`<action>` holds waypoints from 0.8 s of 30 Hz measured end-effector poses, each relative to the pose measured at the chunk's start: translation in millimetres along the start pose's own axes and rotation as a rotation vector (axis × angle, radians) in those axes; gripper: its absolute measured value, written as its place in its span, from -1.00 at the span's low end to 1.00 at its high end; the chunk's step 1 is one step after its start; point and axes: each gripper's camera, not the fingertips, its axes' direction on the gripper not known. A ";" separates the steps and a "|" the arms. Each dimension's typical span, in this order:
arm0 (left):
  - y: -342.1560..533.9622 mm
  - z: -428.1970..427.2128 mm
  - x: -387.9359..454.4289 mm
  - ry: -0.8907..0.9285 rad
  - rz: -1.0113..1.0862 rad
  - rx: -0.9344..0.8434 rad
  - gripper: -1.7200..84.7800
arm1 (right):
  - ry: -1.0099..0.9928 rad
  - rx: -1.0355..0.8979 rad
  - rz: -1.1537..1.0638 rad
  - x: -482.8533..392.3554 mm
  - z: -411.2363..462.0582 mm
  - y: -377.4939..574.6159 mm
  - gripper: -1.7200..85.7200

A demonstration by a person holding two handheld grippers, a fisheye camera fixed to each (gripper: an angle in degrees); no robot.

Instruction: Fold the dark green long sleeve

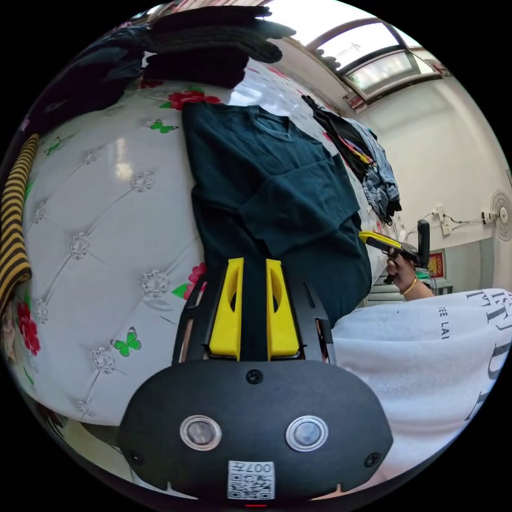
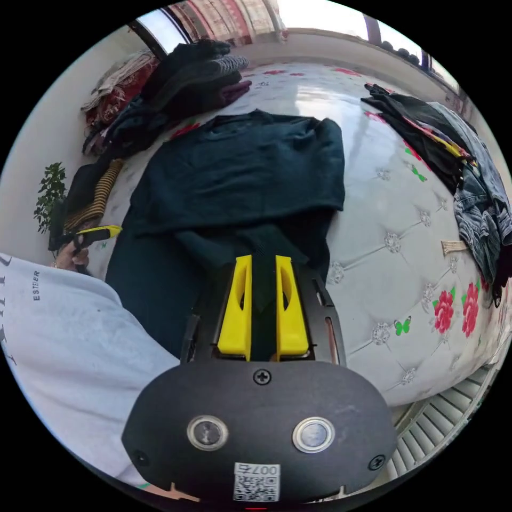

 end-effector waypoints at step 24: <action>120.0 14.3 53.9 -0.130 -0.003 -0.239 -0.85 | -0.233 -0.362 0.173 77.2 27.0 146.5 -0.86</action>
